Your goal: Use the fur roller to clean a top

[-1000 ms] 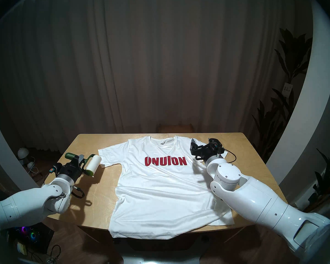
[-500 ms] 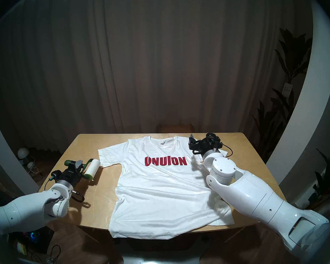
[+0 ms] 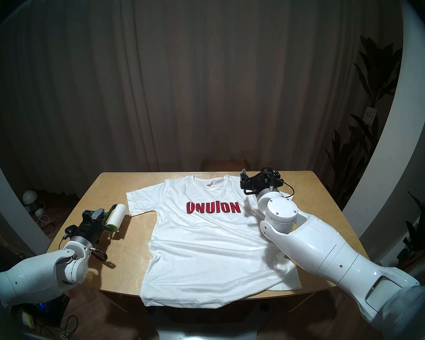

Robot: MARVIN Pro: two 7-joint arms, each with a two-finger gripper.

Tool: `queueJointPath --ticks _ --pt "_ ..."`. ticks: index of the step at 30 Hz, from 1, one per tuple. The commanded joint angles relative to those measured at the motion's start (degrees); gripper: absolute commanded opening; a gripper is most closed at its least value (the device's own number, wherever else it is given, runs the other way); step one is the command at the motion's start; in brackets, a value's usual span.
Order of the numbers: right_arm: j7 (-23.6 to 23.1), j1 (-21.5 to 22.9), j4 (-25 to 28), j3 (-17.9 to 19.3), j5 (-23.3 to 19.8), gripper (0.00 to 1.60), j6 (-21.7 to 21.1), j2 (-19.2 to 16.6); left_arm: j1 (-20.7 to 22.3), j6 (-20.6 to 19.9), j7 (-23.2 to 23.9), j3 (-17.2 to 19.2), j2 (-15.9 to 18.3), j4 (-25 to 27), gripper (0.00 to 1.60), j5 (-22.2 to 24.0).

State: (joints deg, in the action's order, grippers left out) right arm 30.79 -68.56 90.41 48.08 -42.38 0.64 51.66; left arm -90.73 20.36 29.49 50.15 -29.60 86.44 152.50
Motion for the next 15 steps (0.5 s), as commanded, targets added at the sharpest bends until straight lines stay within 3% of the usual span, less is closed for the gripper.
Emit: queueJointPath --ticks 1,8,12,15 --pt "0.76 2.56 -1.09 -0.66 2.1 1.6 -0.54 1.74 -1.58 -5.58 6.7 3.79 -0.98 -1.04 0.0 5.36" --pt "2.53 4.11 -3.69 -2.16 4.81 1.6 -1.31 3.52 -4.59 -13.21 12.53 8.88 1.53 0.58 0.0 12.4" --pt "4.28 5.05 -5.3 -3.26 6.89 1.6 -1.3 4.89 -8.42 -17.29 14.77 11.16 2.7 1.58 0.0 12.5" --pt "5.86 5.44 -6.73 -3.97 8.5 1.6 -0.78 5.8 -11.19 -20.47 13.0 12.65 3.93 2.22 0.0 12.5"
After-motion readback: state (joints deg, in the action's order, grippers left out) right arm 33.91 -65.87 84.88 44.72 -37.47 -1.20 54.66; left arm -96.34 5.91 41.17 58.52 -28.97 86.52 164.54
